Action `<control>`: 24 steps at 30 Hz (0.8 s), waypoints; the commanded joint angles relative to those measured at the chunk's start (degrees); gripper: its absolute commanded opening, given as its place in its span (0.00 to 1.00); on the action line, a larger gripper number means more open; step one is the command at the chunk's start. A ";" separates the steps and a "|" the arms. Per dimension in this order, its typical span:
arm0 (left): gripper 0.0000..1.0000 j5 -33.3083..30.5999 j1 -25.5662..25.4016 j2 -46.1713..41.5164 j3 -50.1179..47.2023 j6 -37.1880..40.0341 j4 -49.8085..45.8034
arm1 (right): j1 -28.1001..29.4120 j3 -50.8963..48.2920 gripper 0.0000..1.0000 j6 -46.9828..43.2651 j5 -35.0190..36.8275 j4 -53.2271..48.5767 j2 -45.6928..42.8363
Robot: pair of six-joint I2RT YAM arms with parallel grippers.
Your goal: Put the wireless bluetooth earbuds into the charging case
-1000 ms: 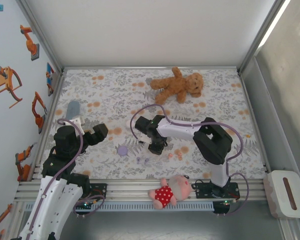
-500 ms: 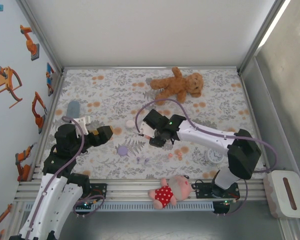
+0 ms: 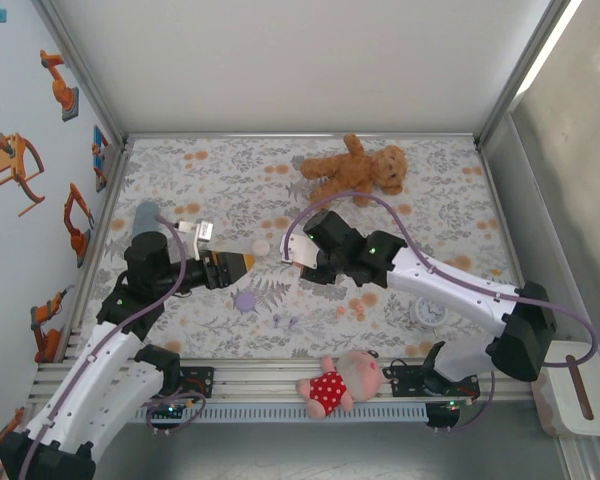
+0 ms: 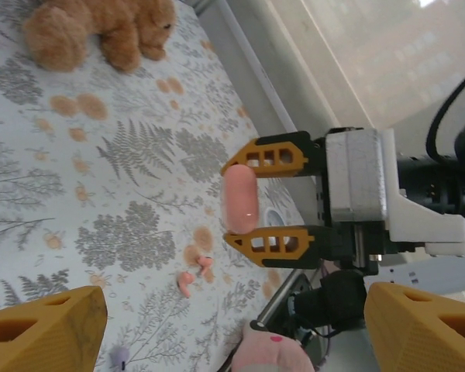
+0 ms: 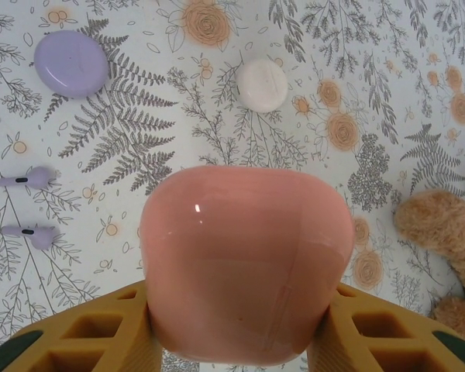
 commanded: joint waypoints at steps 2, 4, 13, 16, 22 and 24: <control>0.85 0.79 -4.12 3.76 2.44 -0.62 6.40 | 0.04 0.69 0.39 -0.86 -2.03 1.00 -2.03; 0.84 0.35 -5.48 5.82 2.81 -0.38 7.91 | 0.02 0.63 0.39 -0.58 -2.71 1.38 -2.48; 0.83 -0.46 -10.65 15.12 4.82 1.05 12.54 | 0.06 0.19 0.39 0.48 -4.41 2.18 -4.39; 0.82 -0.43 -12.41 17.91 5.86 1.44 13.71 | 0.03 0.20 0.39 0.57 -4.46 2.25 -4.56; 0.76 -0.21 -14.66 21.99 7.73 2.44 14.17 | 0.01 0.33 0.39 0.57 -4.52 2.08 -4.66; 0.72 -0.12 -14.98 22.86 8.19 2.70 14.17 | 0.04 0.34 0.39 0.66 -4.45 1.96 -4.72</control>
